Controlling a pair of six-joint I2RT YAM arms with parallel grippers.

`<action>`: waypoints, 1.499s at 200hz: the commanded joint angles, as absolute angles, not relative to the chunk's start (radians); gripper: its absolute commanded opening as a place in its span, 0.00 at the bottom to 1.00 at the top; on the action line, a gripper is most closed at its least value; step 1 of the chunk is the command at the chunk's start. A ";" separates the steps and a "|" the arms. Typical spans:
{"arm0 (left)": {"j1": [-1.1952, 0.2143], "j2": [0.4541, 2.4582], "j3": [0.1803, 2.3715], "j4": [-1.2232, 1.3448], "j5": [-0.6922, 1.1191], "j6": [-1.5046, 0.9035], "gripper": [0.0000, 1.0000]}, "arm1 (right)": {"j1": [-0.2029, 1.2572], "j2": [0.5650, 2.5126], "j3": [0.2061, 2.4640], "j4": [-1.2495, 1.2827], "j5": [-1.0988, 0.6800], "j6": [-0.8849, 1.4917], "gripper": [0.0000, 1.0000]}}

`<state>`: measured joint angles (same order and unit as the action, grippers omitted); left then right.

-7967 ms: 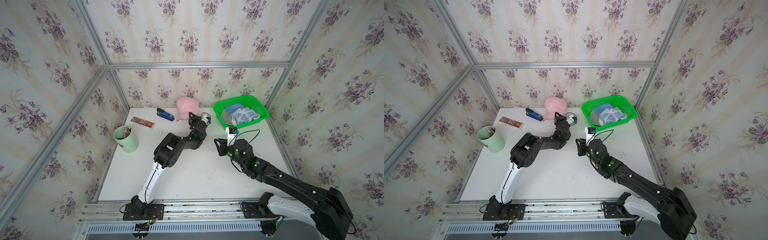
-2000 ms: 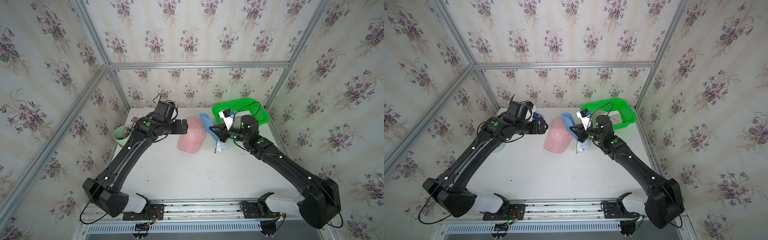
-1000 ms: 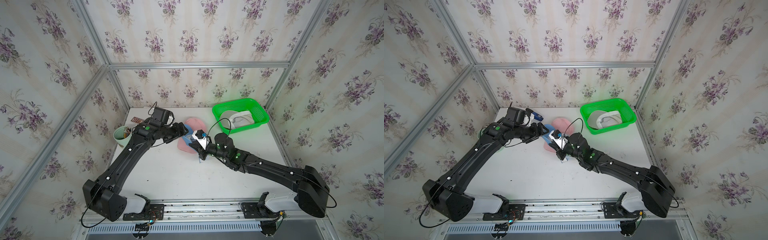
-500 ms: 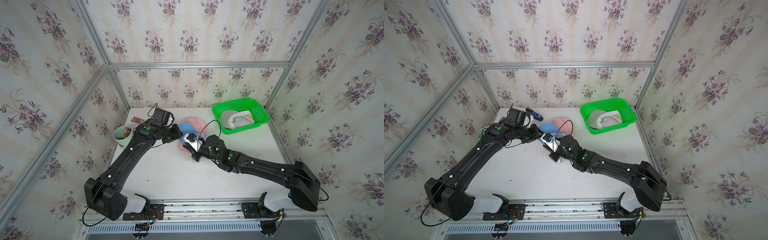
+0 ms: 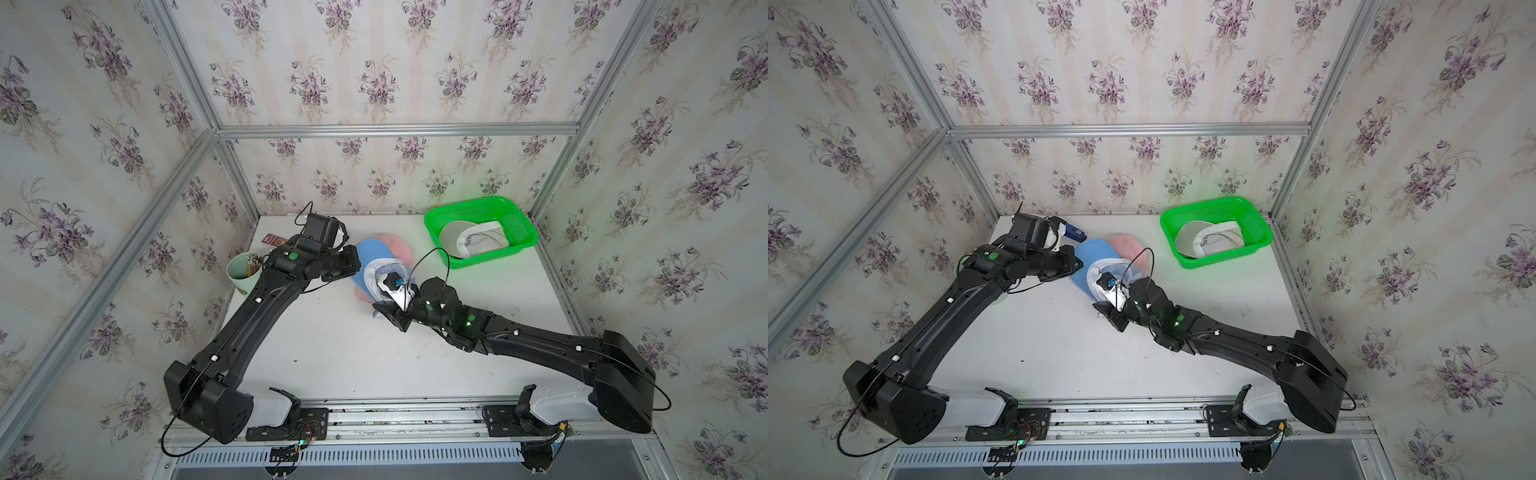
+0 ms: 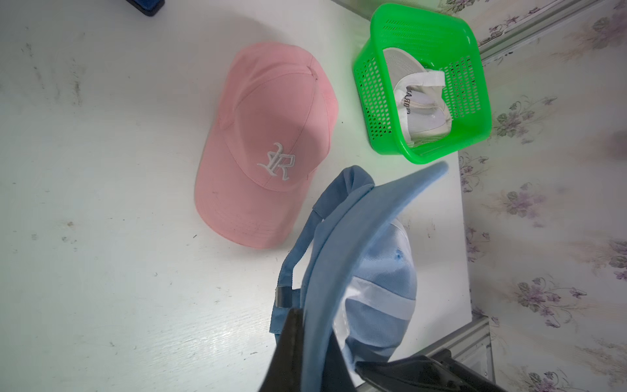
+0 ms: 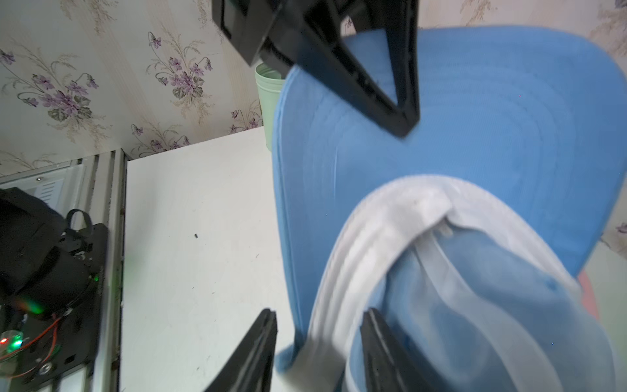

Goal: Turn the baseball cap inside out
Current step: Turn over the baseball cap.

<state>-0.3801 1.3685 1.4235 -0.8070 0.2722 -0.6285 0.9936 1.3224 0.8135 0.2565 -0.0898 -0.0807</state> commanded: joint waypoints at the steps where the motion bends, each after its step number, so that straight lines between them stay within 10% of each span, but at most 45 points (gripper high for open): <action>1: -0.383 1.364 1.457 -0.838 0.230 -0.542 0.00 | 0.992 1.215 0.740 0.257 -0.023 0.005 0.47; 60: -0.466 1.371 1.590 -0.977 0.170 -0.366 0.00 | 0.892 1.121 0.622 0.288 -0.004 0.127 0.13; 104: -0.578 1.406 1.684 -1.064 -0.076 -0.240 0.00 | 0.816 1.126 0.591 0.363 -0.075 0.211 0.22; 173: -0.620 1.442 1.695 -1.020 -0.128 -0.215 0.00 | 0.825 1.129 0.575 0.482 -0.298 0.214 0.03; 300: -0.732 1.353 1.681 -0.984 -0.176 -0.350 0.00 | 0.854 1.768 1.004 0.745 -0.109 0.323 0.03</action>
<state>-0.7361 1.3899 1.6890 -1.0004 -0.2317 -0.2897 0.8570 1.7214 0.9817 0.6407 -0.2192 0.2584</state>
